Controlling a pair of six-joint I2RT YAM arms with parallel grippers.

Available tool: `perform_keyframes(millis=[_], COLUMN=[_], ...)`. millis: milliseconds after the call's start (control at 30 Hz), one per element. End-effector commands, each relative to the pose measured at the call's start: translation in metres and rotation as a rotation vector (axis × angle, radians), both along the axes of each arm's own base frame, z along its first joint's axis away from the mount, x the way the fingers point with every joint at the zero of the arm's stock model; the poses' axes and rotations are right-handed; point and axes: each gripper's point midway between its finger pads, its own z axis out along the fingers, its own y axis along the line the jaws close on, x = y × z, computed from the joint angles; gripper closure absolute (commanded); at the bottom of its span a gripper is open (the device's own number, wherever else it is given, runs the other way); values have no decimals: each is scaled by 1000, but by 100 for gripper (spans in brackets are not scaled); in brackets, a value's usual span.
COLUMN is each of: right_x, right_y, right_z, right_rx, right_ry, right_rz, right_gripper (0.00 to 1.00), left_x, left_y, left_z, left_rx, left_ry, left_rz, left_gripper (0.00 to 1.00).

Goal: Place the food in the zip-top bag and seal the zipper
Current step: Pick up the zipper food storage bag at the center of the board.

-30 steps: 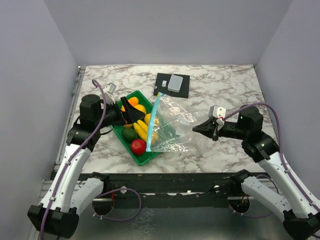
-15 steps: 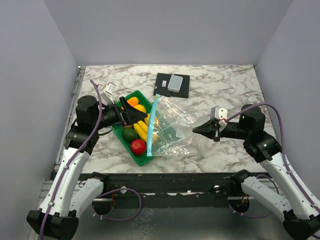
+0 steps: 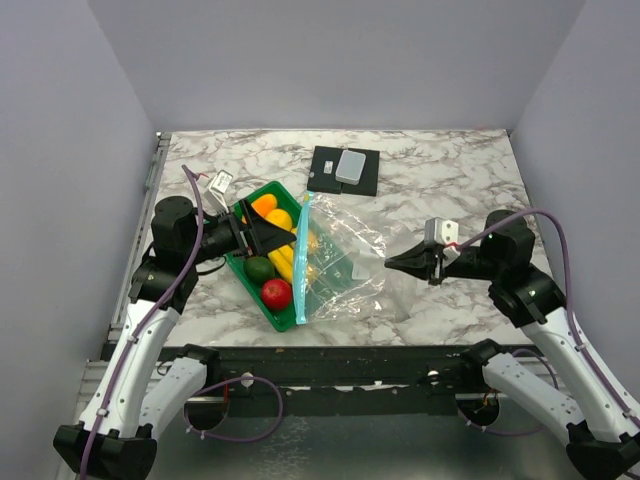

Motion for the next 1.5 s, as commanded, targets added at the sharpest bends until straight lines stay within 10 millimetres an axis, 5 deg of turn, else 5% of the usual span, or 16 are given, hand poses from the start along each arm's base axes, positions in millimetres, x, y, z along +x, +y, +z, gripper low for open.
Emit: perform_keyframes(millis=[0,400,867,1200,1467], right_x=[-10,-4,8,22,30], right_y=[3,10,21,31,31], right_z=[24,38,32,22,19], right_rx=[52,106,124,112,119], right_ry=[-72,-101,-99,-102,-95], right_rz=[50,62,44,-19,-71], right_gripper=[99,99,99,99,99], left_x=[-8,-20,-28,-32,-32], left_y=[-1,-4,-9,-9,-8], left_z=[3,1,-3,-5,-11], left_rx=[-26,-49,-54,-56,-52], left_ry=[-3,8,22,19,30], left_rz=[-29,-72,-107,-118,-99], left_gripper=[13,17,50,93,100])
